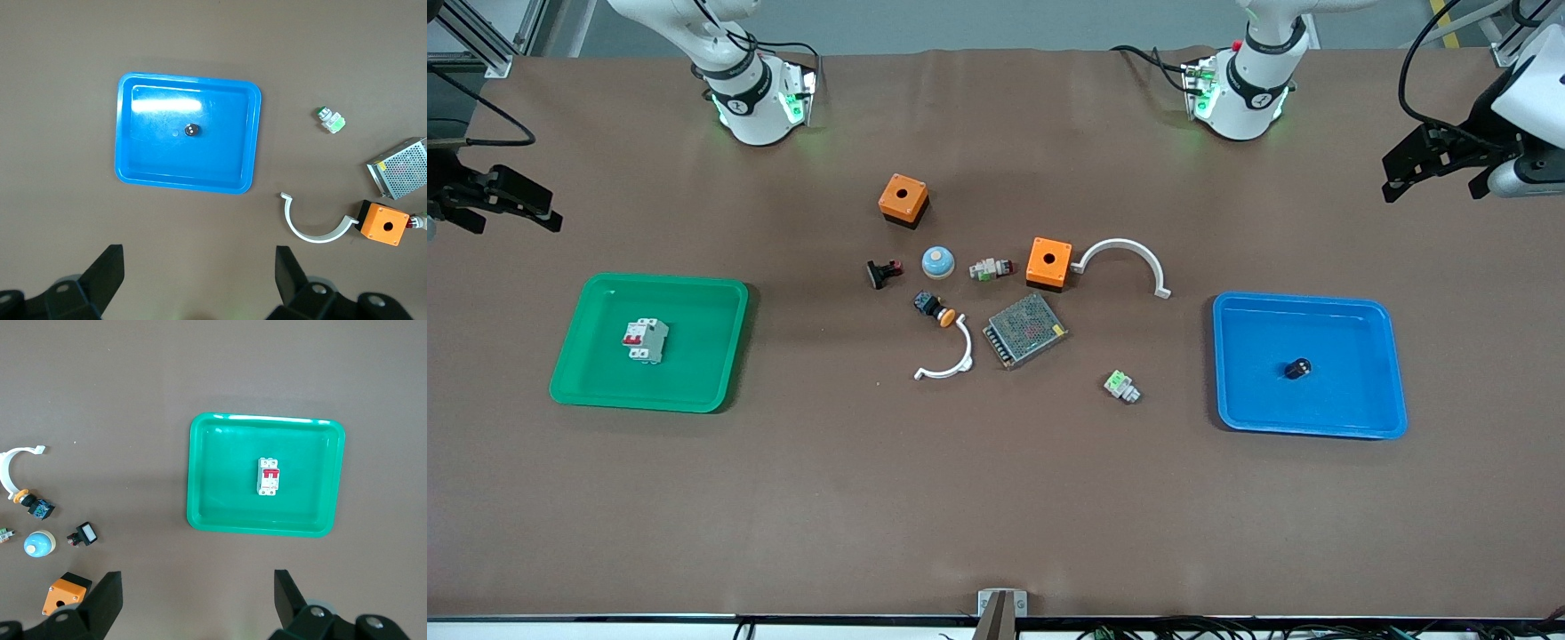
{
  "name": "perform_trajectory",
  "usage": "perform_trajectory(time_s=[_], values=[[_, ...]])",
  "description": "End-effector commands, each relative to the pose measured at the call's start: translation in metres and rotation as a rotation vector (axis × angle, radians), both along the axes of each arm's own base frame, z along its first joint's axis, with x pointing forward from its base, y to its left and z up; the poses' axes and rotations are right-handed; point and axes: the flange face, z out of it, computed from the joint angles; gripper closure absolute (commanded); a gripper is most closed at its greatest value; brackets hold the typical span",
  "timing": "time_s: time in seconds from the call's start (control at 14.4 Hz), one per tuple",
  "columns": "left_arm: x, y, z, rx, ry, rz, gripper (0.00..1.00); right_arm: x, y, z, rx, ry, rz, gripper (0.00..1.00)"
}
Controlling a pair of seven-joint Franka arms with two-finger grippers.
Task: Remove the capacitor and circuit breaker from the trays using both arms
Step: 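Reach the right gripper to the green tray while the left gripper reaches the blue tray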
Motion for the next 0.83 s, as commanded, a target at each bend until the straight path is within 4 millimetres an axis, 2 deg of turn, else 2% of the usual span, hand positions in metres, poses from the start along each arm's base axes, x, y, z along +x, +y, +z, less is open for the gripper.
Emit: perform_trajectory(time_s=[0.0,0.14,0.28,0.42,0.49,0.63,0.77], values=[[0.000,0.002,0.002,-0.011,-0.003,-0.016,0.00,-0.010,0.001,0.003,0.005,-0.015,0.020,0.00],[0.002,0.005,0.001,-0.006,-0.003,-0.011,0.00,-0.010,0.001,0.003,0.007,-0.015,0.020,0.00],[0.022,0.010,-0.006,-0.006,0.004,-0.002,0.00,-0.010,-0.001,0.002,0.010,-0.010,0.015,0.00],[0.034,0.014,-0.028,-0.006,0.042,0.010,0.00,-0.010,-0.003,0.011,0.008,-0.019,0.000,0.00],[0.047,0.016,-0.048,-0.005,0.068,0.016,0.00,-0.005,-0.007,0.016,0.003,-0.031,-0.005,0.00],[0.064,0.027,-0.088,0.030,0.083,0.031,0.00,0.016,-0.020,-0.014,-0.029,0.007,-0.018,0.00],[0.075,0.031,-0.142,0.089,0.092,0.022,0.00,0.059,-0.043,-0.083,-0.046,0.045,-0.050,0.00]])
